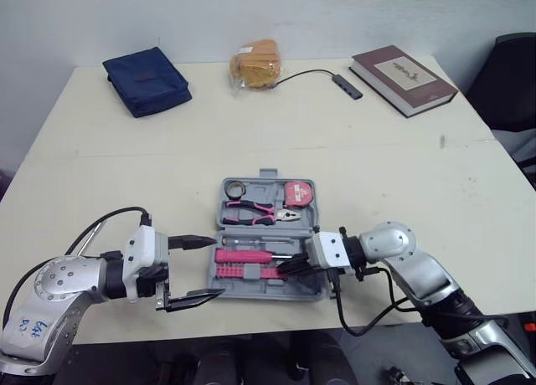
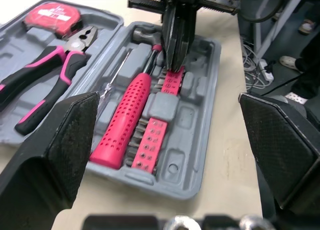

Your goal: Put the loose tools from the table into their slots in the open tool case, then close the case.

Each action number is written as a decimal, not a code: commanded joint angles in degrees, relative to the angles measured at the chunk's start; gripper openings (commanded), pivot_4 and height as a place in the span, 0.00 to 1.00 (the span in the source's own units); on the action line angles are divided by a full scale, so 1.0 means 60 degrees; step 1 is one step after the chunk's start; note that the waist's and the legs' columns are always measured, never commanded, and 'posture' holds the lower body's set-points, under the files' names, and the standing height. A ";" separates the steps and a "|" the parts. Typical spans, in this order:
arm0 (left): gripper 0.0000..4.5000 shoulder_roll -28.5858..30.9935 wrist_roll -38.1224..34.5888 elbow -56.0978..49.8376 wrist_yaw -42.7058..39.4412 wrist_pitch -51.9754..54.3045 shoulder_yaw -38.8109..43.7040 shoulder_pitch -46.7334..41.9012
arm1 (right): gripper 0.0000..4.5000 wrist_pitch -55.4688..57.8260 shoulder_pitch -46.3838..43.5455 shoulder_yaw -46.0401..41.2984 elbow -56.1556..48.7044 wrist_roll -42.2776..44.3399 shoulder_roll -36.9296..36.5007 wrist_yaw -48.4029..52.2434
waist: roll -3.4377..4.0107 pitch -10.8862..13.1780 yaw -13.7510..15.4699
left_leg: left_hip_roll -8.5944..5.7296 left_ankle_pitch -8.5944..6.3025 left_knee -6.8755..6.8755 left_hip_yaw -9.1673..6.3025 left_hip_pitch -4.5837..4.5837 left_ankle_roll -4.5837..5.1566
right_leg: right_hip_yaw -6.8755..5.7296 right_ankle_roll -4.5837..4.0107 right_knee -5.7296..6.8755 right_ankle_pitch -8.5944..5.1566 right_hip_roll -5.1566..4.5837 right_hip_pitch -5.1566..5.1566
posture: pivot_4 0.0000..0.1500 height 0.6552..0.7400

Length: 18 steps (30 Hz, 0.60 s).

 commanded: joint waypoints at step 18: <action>1.00 0.0819 0.1056 0.4833 0.0203 -0.2102 0.4836 0.0715 | 0.99 -0.1794 0.2351 -0.7069 0.2109 0.1851 -0.3258 0.0473 | 0.0006 0.0005 -0.0024 | 0.0009 -0.0009 -0.0008 0.0024 0.0019 0.0013 | 0.0008 -0.0005 -0.0004 0.0001 0.0009 -0.0004 | 1.00 1.00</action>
